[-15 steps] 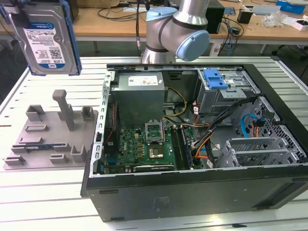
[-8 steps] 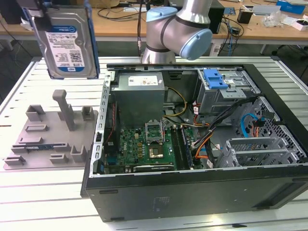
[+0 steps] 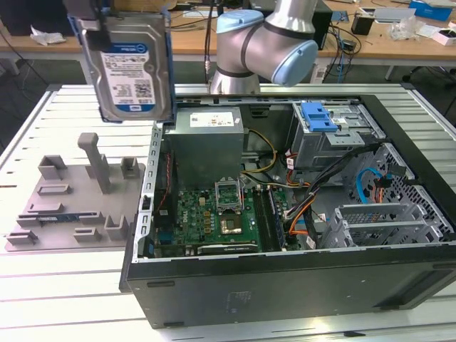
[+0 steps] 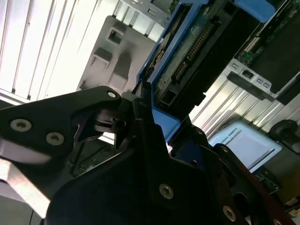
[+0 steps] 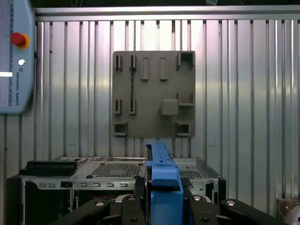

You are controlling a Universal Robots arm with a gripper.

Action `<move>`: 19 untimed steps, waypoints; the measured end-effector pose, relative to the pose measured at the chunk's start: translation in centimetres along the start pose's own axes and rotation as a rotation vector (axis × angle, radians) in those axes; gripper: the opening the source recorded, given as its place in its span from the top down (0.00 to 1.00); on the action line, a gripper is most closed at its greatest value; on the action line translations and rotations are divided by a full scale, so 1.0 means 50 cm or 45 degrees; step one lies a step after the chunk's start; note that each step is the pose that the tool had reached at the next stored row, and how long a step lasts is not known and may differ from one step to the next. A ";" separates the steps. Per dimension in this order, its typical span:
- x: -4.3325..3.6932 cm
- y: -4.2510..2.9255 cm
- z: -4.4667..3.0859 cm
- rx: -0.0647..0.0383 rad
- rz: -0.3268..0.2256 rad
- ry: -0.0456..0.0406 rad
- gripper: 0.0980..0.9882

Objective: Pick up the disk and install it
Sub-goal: 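Pick up the disk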

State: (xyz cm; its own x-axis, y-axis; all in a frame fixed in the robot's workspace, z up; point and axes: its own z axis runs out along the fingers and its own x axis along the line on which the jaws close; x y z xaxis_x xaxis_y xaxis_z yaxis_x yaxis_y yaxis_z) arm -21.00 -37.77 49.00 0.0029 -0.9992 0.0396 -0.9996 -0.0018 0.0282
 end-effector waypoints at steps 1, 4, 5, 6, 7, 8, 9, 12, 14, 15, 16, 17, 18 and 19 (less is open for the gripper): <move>0.004 -0.013 0.000 0.000 0.000 0.000 0.70; 0.015 -0.043 -0.001 0.000 0.000 0.000 0.70; 0.020 -0.057 -0.001 0.000 0.000 0.000 0.70; 0.024 -0.066 -0.001 0.000 0.000 0.000 0.70; 0.031 -0.085 -0.001 0.000 0.000 0.000 0.70; 0.036 -0.100 -0.001 0.000 0.000 0.000 0.70; 0.042 -0.116 -0.002 0.000 0.000 0.000 0.70; 0.054 -0.152 -0.002 0.000 0.000 0.000 0.70; 0.065 -0.185 -0.002 0.000 0.000 0.000 0.70; 0.069 -0.194 -0.003 0.000 0.000 0.000 0.70; 0.073 -0.204 -0.003 0.000 0.000 0.000 0.70; 0.077 -0.213 -0.003 0.000 0.000 0.000 0.70; 0.081 -0.222 -0.003 0.000 0.000 0.000 0.70; 0.085 -0.231 -0.003 0.000 0.000 0.000 0.70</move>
State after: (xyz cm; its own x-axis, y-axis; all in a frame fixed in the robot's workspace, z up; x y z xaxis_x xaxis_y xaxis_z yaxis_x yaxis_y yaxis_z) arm -9.44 -41.98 49.00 0.0029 -0.9992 0.0395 -0.9996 -0.0017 0.0282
